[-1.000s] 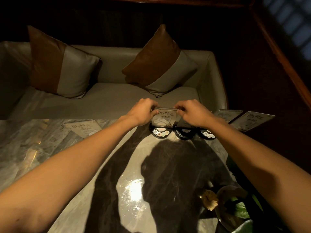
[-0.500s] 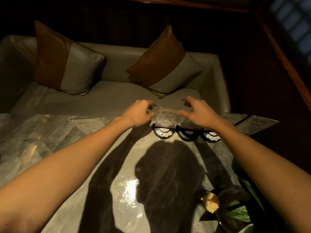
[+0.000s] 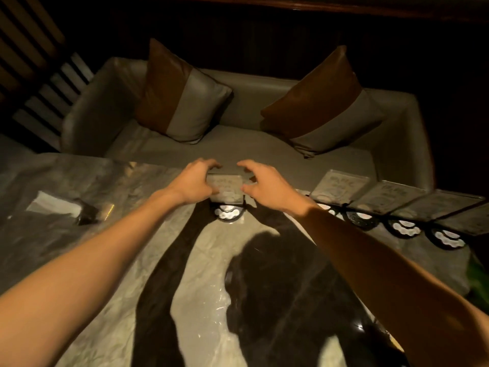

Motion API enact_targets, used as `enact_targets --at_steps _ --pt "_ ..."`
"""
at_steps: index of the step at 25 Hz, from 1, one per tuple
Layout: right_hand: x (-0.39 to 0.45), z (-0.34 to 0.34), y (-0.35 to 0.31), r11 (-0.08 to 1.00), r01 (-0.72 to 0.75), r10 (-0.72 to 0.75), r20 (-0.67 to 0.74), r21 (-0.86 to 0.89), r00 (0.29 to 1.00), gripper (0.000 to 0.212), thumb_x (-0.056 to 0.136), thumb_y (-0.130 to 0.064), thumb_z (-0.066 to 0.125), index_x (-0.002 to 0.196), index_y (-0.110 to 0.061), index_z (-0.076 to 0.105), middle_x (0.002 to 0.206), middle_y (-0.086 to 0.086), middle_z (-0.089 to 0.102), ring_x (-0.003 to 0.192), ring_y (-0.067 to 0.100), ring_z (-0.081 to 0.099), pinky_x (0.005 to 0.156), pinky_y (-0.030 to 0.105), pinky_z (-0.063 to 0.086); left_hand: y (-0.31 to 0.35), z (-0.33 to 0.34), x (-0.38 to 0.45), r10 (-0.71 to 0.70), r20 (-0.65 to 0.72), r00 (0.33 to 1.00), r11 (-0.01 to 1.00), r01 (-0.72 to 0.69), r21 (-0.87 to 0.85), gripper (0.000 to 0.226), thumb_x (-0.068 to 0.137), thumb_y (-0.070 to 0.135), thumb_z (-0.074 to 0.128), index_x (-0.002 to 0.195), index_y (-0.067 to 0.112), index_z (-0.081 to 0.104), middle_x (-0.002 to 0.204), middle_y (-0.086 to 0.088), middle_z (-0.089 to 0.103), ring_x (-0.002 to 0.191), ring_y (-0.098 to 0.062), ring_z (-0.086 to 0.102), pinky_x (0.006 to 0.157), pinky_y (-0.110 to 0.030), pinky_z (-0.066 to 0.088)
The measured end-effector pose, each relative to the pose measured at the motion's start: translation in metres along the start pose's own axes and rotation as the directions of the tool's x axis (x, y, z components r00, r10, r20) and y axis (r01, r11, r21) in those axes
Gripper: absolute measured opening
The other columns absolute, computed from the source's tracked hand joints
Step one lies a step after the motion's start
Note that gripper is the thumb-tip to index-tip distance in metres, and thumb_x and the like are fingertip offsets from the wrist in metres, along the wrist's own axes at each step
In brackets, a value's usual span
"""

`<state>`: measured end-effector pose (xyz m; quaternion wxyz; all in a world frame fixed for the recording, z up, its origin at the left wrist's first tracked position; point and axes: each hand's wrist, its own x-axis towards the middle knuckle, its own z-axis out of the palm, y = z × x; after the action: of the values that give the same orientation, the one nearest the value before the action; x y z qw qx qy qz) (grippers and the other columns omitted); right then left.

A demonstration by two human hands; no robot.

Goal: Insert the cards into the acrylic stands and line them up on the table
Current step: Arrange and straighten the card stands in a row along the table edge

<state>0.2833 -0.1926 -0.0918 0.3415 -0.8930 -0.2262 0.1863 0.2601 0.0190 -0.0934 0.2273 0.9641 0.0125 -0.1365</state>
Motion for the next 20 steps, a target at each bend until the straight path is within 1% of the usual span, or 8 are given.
enact_targets --at_steps 2,3,5,8,11,14,18,20 --pt "0.005 0.016 -0.008 0.999 0.013 -0.015 -0.046 -0.043 0.999 0.035 0.096 -0.010 0.060 0.131 -0.017 0.064 0.127 0.006 0.069 0.116 0.023 0.063 0.100 0.039 0.052 -0.018 0.007 -0.005 -0.018 -0.072 0.997 1.000 0.018 -0.005 0.037 0.080 0.014 0.072 0.117 0.012 0.067 0.114 -0.009 0.069 0.108 -0.026 0.063 0.091 -0.034 0.048" --pt "0.007 0.017 -0.011 0.997 0.003 -0.008 -0.069 -0.081 0.998 0.029 0.098 -0.011 0.057 0.124 -0.018 0.067 0.121 0.005 0.071 0.111 0.023 0.065 0.095 0.040 0.054 -0.021 0.010 -0.005 -0.022 -0.109 0.994 1.000 0.019 -0.021 0.026 0.084 0.013 0.070 0.110 0.012 0.070 0.108 -0.008 0.072 0.103 -0.025 0.065 0.088 -0.032 0.049" --pt "0.008 0.008 -0.013 0.984 -0.007 -0.010 -0.090 -0.181 0.996 0.023 0.099 -0.013 0.055 0.116 -0.018 0.069 0.115 0.005 0.073 0.104 0.023 0.067 0.086 0.039 0.055 -0.018 0.013 -0.003 -0.017 -0.173 0.985 0.997 0.003 -0.077 0.017 0.088 0.016 0.069 0.105 0.013 0.073 0.103 -0.006 0.074 0.100 -0.025 0.066 0.090 -0.034 0.051" --pt "0.007 -0.021 0.001 0.967 -0.042 0.005 -0.146 -0.250 0.989 0.020 0.097 -0.018 0.057 0.111 -0.023 0.070 0.110 0.002 0.075 0.101 0.025 0.067 0.083 0.039 0.054 0.007 0.013 0.010 0.046 -0.202 0.978 0.993 -0.067 -0.099 0.022 0.090 0.020 0.068 0.111 0.014 0.072 0.106 -0.005 0.074 0.102 -0.023 0.066 0.094 -0.042 0.051" --pt "0.001 -0.056 0.026 0.960 -0.103 0.061 -0.166 -0.261 0.984 0.019 0.095 -0.023 0.061 0.111 -0.026 0.072 0.110 0.000 0.076 0.103 0.023 0.068 0.088 0.041 0.055 0.041 0.016 0.029 0.129 -0.182 0.975 0.983 -0.149 -0.102 0.024 0.090 0.022 0.068 0.113 0.016 0.071 0.109 -0.004 0.074 0.102 -0.021 0.067 0.092 -0.040 0.053" --pt "-0.008 -0.078 0.050 0.948 -0.131 0.087 -0.161 -0.289 0.983 0.019 0.096 -0.023 0.063 0.112 -0.023 0.072 0.110 0.000 0.076 0.103 0.020 0.069 0.090 0.038 0.054 0.069 0.030 0.048 0.173 -0.142 0.975 0.975 -0.190 -0.117 0.021 0.090 0.022 0.067 0.110 0.019 0.072 0.105 -0.004 0.074 0.100 -0.022 0.066 0.089 -0.038 0.052" --pt "-0.021 -0.092 0.076 0.943 -0.179 0.130 -0.184 -0.280 0.974 0.018 0.097 -0.021 0.063 0.113 -0.022 0.072 0.110 0.001 0.076 0.103 0.020 0.068 0.088 0.033 0.051 0.093 0.047 0.065 0.219 -0.100 0.971 0.966 -0.231 -0.119 0.015 0.090 0.020 0.067 0.104 0.020 0.073 0.100 -0.003 0.075 0.096 -0.021 0.067 0.084 -0.033 0.052" --pt "-0.026 -0.094 0.086 0.938 -0.198 0.153 -0.174 -0.283 0.973 0.018 0.097 -0.023 0.063 0.112 -0.024 0.072 0.109 0.000 0.076 0.102 0.020 0.068 0.088 0.033 0.052 0.100 0.054 0.070 0.243 -0.081 0.967 0.962 -0.251 -0.106 0.015 0.089 0.020 0.068 0.103 0.019 0.073 0.100 -0.003 0.075 0.096 -0.020 0.067 0.084 -0.033 0.052"
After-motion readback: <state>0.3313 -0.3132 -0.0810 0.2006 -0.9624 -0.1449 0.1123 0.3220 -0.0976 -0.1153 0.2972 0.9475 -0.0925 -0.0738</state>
